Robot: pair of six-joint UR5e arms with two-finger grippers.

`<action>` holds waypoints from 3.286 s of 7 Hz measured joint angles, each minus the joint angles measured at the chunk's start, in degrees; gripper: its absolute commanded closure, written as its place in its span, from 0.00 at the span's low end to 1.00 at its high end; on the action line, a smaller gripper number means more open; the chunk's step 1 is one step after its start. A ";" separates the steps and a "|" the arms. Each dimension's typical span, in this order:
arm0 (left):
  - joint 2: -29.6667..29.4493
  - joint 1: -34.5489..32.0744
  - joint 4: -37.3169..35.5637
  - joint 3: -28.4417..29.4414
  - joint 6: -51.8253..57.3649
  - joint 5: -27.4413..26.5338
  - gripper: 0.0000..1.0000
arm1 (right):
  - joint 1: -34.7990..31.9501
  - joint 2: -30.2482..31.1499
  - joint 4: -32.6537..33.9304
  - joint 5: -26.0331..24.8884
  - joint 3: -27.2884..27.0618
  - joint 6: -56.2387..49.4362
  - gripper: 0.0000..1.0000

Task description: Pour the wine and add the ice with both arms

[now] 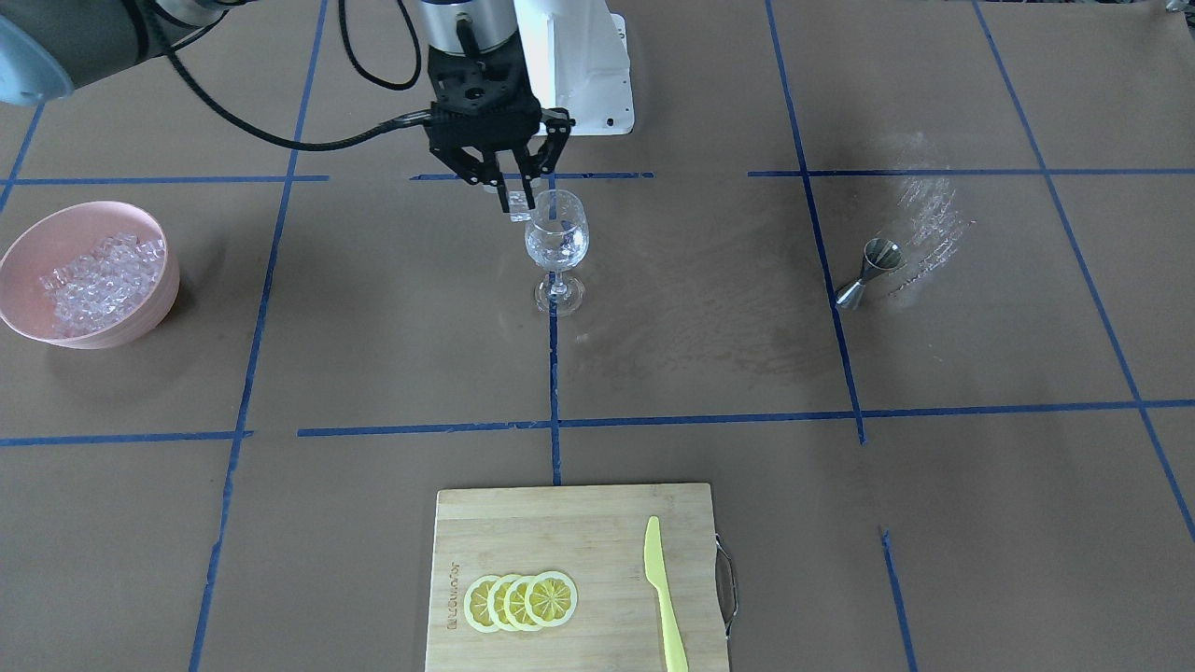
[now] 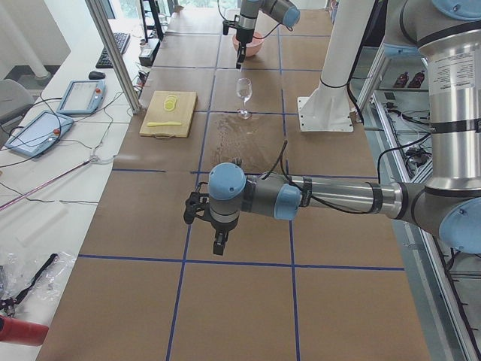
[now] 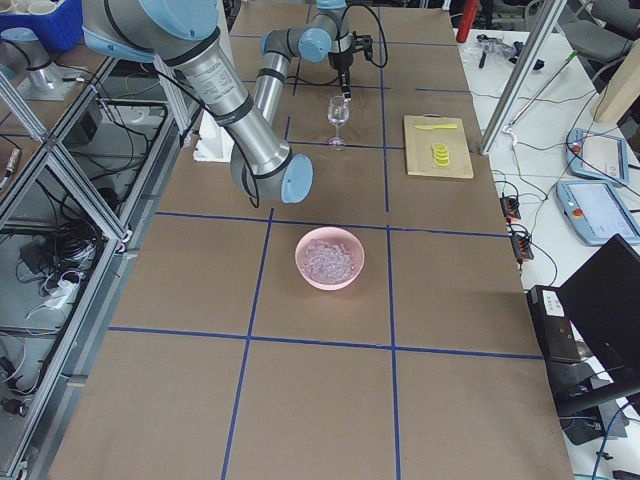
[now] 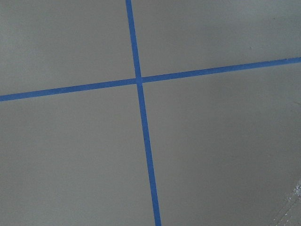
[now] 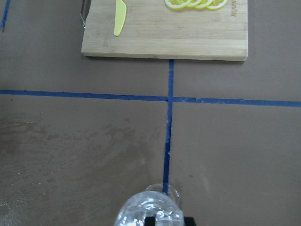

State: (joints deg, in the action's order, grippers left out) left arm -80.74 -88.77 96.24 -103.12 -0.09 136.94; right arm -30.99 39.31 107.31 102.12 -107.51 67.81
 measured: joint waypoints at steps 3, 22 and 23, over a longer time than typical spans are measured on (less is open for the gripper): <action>-0.17 0.04 0.00 0.24 0.00 0.00 0.00 | 2.06 -4.30 1.65 -1.67 5.16 2.66 0.90; 0.42 -0.06 0.21 0.67 0.16 0.11 0.00 | -26.58 28.45 -0.90 16.00 -5.77 -39.49 0.00; 0.73 -0.08 0.19 0.66 0.17 0.08 0.00 | -30.39 35.90 -7.16 17.93 -5.04 -43.12 0.00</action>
State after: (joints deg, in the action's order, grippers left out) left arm -80.01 -88.85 96.43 -102.47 0.08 137.02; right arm -61.38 75.21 100.16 120.05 -112.54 24.69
